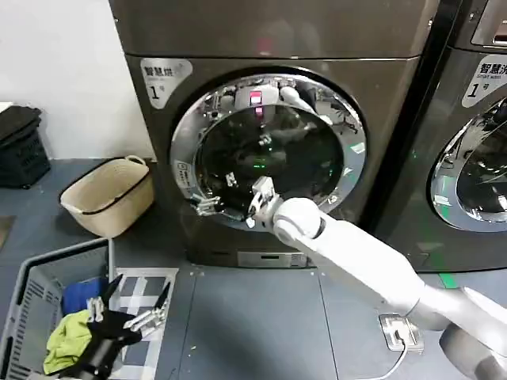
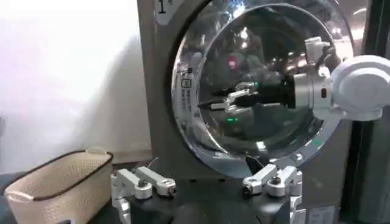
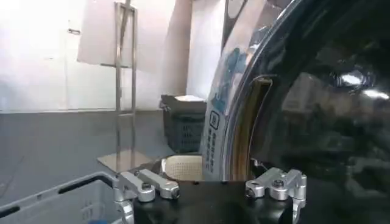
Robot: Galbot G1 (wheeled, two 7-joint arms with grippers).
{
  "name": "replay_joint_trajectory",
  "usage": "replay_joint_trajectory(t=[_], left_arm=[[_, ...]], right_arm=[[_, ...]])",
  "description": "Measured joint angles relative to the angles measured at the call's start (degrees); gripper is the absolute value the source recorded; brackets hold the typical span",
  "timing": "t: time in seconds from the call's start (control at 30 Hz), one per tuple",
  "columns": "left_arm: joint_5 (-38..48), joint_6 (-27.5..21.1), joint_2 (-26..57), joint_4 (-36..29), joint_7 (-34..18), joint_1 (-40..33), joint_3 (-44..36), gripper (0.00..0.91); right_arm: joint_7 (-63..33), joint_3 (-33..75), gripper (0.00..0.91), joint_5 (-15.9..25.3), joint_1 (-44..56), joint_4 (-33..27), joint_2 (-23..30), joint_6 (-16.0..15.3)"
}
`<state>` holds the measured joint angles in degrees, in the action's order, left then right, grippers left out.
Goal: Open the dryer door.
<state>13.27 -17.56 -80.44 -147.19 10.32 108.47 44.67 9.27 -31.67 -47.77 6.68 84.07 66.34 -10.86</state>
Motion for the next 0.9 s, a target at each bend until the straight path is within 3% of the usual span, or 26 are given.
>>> replay_joint_trajectory(t=[0.9], left_arm=[[0.15, -0.05, 0.01, 0.0, 0.05, -0.08, 0.01, 0.907]], right_arm=[[4.17, -1.5, 0.907, 1.74, -2.55, -10.37, 7.04, 1.74]])
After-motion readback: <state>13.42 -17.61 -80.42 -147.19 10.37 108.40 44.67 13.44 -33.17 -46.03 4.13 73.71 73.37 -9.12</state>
